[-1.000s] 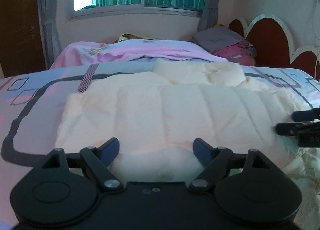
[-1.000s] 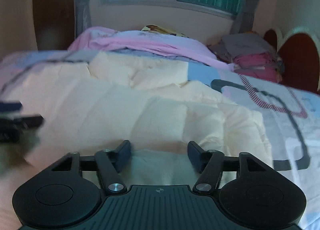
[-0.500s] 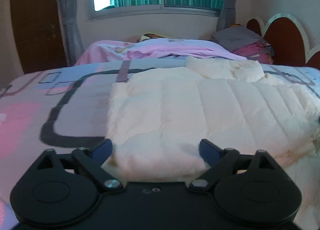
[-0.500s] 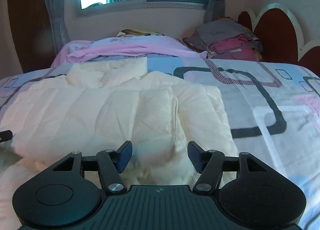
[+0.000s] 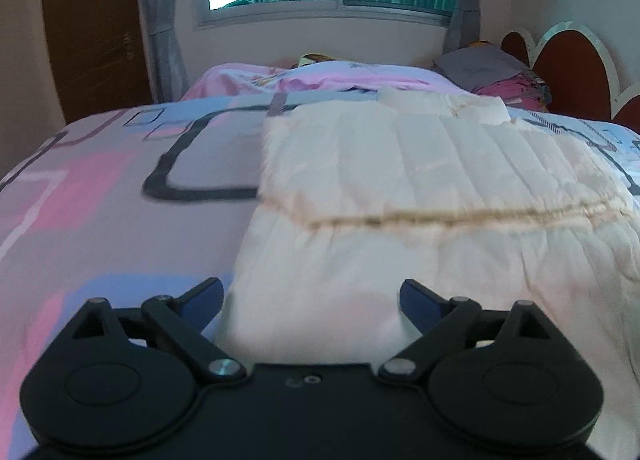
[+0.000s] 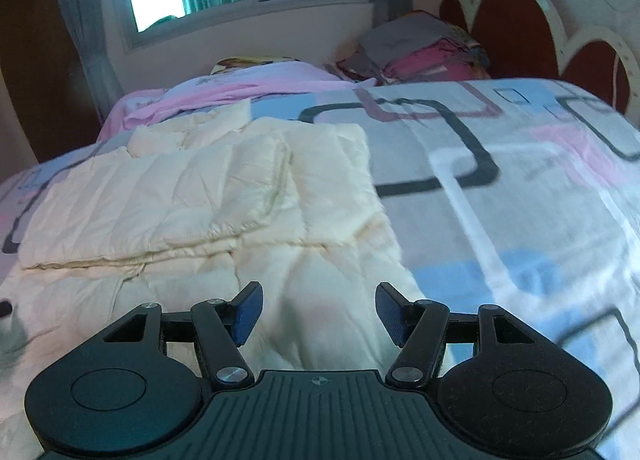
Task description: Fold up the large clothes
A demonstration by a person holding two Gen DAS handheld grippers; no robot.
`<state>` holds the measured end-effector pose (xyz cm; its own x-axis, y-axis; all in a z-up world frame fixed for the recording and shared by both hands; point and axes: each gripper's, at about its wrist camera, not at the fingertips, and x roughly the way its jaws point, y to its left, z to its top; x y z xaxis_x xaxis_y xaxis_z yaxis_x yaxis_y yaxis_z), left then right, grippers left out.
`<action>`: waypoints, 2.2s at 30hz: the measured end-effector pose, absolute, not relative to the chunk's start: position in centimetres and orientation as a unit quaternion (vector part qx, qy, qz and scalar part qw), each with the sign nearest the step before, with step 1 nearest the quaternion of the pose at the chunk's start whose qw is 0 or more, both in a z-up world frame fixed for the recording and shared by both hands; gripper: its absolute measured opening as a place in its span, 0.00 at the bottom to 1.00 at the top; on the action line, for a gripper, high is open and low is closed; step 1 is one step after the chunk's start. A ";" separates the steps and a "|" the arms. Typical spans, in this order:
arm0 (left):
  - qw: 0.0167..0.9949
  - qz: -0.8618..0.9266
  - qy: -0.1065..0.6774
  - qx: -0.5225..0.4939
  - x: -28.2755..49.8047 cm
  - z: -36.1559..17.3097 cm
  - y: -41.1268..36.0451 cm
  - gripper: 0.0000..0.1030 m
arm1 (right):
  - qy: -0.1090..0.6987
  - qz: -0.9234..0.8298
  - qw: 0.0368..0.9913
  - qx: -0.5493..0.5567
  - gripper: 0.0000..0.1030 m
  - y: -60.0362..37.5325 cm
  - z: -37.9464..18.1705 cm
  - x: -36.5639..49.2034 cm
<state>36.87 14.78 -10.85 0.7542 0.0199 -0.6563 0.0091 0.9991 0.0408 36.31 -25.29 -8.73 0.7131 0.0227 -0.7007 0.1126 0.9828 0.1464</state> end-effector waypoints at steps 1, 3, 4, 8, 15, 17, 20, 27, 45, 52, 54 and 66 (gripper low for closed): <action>0.936 0.009 0.353 0.020 36.0 -10.9 14.9 0.92 | 0.379 -0.024 0.921 0.091 0.60 -25.7 -8.7 35.5; 0.935 0.021 0.354 0.019 33.9 -10.8 15.2 0.92 | 0.379 -0.023 0.921 0.090 0.60 -26.7 -8.5 33.5; 0.934 0.028 0.354 0.018 32.8 -10.8 15.3 0.92 | 0.379 -0.022 0.921 0.090 0.60 -27.0 -8.4 32.7; 0.930 0.043 0.364 0.012 28.7 -10.9 15.6 0.92 | 0.385 -0.016 0.918 0.097 0.60 -28.6 -8.7 28.4; 0.922 0.038 0.378 -0.083 22.8 -11.4 17.5 0.87 | 0.390 -0.001 0.909 0.146 0.90 -30.9 -10.2 21.6; 0.915 0.030 0.380 -0.128 21.7 -11.7 18.4 0.82 | 0.399 0.008 0.900 0.173 0.90 -31.7 -10.7 20.4; 0.904 0.015 0.381 -0.194 20.3 -12.4 19.6 0.74 | 0.408 0.026 0.885 0.221 0.89 -32.7 -11.8 19.3; 0.892 -0.022 0.372 -0.254 20.4 -13.0 21.0 0.73 | 0.395 0.075 0.857 0.321 0.89 -34.3 -13.5 20.0; 0.861 -0.077 0.377 -0.334 23.5 -15.2 22.4 0.15 | 0.415 0.144 0.810 0.388 0.18 -35.5 -15.1 22.7; 0.864 -0.087 0.355 -0.345 23.9 -13.7 22.6 0.08 | 0.376 0.165 0.815 0.409 0.14 -36.3 -13.1 22.9; 0.872 -0.097 0.334 -0.345 24.1 -12.2 22.7 0.08 | 0.354 0.175 0.826 0.403 0.14 -36.4 -11.0 23.4; 0.906 -0.154 0.222 -0.325 36.4 -2.4 22.3 0.08 | 0.257 0.175 0.846 0.432 0.14 -36.3 -1.9 37.0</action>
<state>36.44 22.30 -2.38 0.8538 -0.4234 -0.3028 0.1341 0.7410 -0.6580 37.04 -36.31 -1.87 0.8069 0.5181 -0.2837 -0.0738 0.5649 0.8218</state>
